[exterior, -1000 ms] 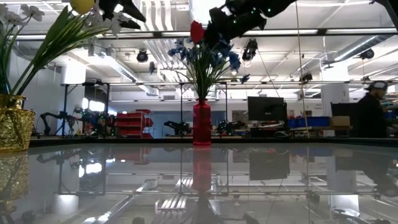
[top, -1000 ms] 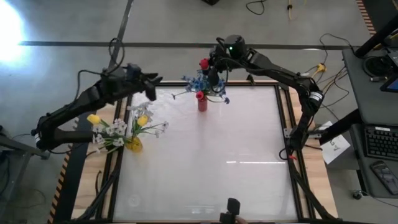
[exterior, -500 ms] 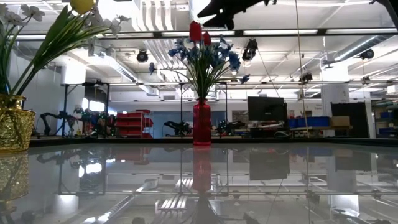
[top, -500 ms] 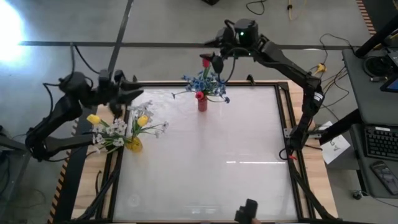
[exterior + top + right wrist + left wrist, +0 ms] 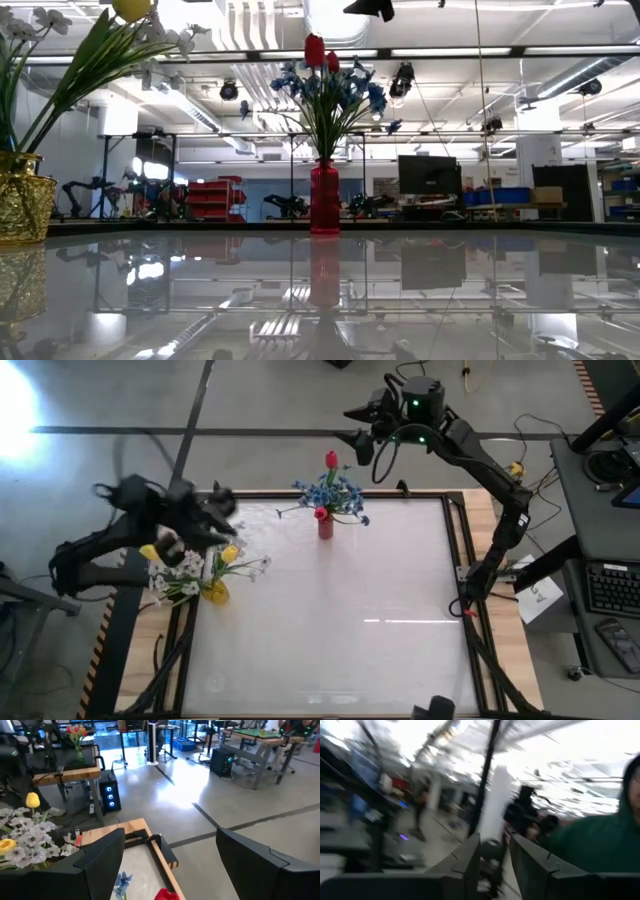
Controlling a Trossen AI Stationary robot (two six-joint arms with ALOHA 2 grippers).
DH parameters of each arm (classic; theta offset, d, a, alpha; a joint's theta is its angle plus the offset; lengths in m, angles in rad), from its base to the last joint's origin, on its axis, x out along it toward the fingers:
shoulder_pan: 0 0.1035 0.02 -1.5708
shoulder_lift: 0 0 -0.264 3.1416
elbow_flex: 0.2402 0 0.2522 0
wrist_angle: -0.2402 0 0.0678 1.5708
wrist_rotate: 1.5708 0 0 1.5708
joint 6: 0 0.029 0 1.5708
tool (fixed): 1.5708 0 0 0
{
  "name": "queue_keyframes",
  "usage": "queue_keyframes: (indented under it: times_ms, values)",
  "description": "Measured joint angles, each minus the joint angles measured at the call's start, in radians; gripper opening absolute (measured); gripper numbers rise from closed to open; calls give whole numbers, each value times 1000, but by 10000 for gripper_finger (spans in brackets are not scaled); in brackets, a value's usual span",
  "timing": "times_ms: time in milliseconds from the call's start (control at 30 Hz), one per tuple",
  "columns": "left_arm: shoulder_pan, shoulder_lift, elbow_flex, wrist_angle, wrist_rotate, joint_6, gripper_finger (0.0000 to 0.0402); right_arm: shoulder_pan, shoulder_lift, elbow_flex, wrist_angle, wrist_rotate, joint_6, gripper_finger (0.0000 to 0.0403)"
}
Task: Sort flowers into vase by color
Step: Adjust the yellow flower vase
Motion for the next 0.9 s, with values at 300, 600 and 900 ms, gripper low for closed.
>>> queue_keyframes:
  times_ms: [300, 600, 900]
  values:
    - [-377, 92, 22, -45, -37, 27, 76, 3, -57, -2, -111, 85, 22, 306]
    - [-816, 53, 77, -526, -493, -108, 76, 7, -82, -3, -166, 98, 77, 302]
    - [-1232, 113, 63, -795, -848, -644, 76, 11, -83, -4, -188, 100, 98, 290]
